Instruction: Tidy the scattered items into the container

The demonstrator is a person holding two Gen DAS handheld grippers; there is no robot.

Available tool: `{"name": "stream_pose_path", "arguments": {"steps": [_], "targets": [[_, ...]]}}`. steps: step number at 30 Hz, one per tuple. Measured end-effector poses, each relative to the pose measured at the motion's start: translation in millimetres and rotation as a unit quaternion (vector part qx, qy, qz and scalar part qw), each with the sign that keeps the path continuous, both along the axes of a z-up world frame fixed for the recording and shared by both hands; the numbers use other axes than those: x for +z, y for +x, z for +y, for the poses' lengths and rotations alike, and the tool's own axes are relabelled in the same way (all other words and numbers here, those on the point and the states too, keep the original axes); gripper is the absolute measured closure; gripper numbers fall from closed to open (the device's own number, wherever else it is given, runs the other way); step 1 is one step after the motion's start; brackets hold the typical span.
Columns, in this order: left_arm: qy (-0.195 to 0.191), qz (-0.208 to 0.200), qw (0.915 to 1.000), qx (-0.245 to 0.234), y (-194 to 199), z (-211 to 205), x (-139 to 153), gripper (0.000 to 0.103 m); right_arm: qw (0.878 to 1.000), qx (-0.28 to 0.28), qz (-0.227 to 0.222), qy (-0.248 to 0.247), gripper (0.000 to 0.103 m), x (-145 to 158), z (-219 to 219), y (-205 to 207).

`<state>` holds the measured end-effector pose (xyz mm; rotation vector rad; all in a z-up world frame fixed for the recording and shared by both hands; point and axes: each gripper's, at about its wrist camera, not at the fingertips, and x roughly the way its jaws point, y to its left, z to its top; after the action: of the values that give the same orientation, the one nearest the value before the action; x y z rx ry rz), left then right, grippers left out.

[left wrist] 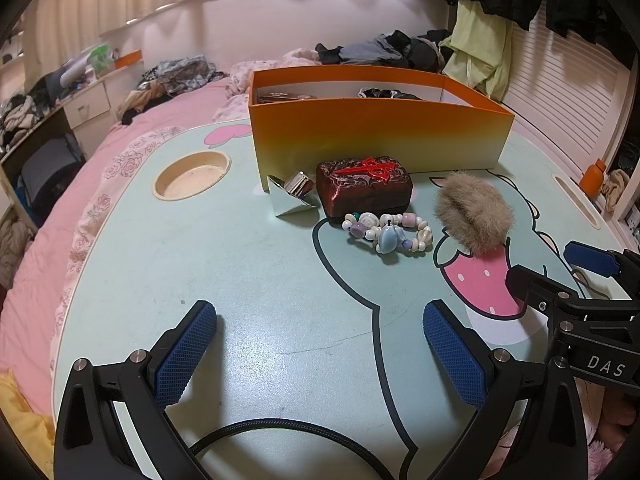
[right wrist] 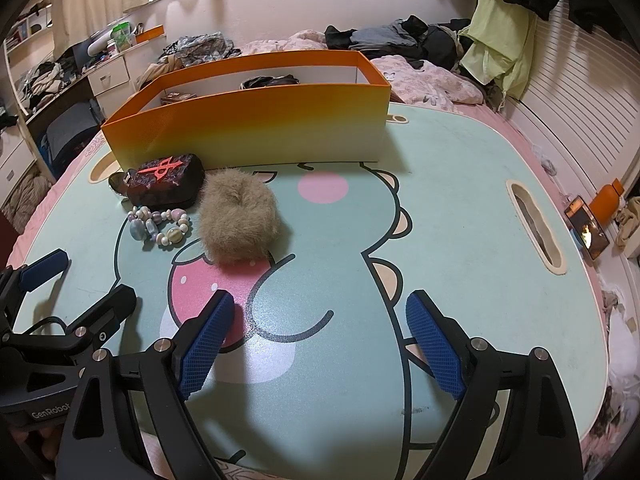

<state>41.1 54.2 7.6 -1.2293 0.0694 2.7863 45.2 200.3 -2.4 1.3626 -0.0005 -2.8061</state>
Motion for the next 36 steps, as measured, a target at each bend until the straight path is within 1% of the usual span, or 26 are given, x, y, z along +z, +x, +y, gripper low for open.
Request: {"name": "stream_pose_path", "arguments": {"steps": [8,13,14,16,18,20,22,26,28,29,32,33,34,36], "targets": [[0.0,0.0,1.0,0.0,0.2,-0.3,0.0,0.0,1.0,0.0,0.002,-0.004,0.015,0.6,-0.2,0.0],[0.0,0.0,1.0,0.0,0.3,-0.3,-0.2,0.0,0.998,-0.001,0.022,-0.058,0.016,6.2,8.4,3.3],[0.0,0.0,1.0,0.0,0.4,-0.4,-0.2,0.0,0.997,0.0,0.028,-0.065,0.016,8.3,9.3,3.3],[0.0,0.0,1.0,0.0,0.4,-0.5,-0.2,0.0,0.996,0.006,0.042,-0.076,0.02,13.8,9.3,3.5],[0.0,0.0,1.0,0.0,0.4,-0.6,-0.3,0.0,0.995,0.018,0.055,-0.085,0.021,19.4,6.1,2.6],[0.0,0.0,1.0,0.0,0.5,-0.8,-0.5,0.0,0.993,0.037,0.063,-0.09,0.021,23.6,-1.0,-2.8],[0.0,0.001,1.0,0.0,0.5,-0.8,-0.5,0.0,0.993,0.05,0.063,-0.082,0.021,24.3,-11.0,-12.4],[0.0,0.001,1.0,0.0,0.6,-0.8,-0.6,0.0,0.994,0.05,0.049,-0.078,0.021,21.7,-24.4,-34.2],[0.0,0.001,1.0,0.0,0.7,-0.9,-0.7,0.0,0.995,0.045,0.04,-0.076,0.03,18.1,-26.6,-41.2],[0.0,0.001,1.0,0.0,0.7,-0.9,-0.8,0.0,0.996,0.044,0.035,-0.074,0.032,15.3,-28.5,-45.5],[0.0,0.001,1.0,0.0,0.9,-1.0,-0.9,0.0,0.996,0.046,0.021,-0.072,0.051,7.6,-28.8,-49.0],[0.0,0.001,1.0,0.0,0.9,-1.0,-0.8,0.0,0.996,0.048,0.019,-0.074,0.06,5.7,-28.0,-48.2],[0.001,0.001,1.0,0.0,0.8,-1.2,-0.7,0.0,0.996,0.049,0.022,-0.075,0.066,5.5,-27.2,-46.2],[0.001,0.001,1.0,0.0,0.9,-1.1,-1.1,0.0,0.995,0.051,0.028,-0.08,0.068,5.4,-24.9,-42.0]]}}
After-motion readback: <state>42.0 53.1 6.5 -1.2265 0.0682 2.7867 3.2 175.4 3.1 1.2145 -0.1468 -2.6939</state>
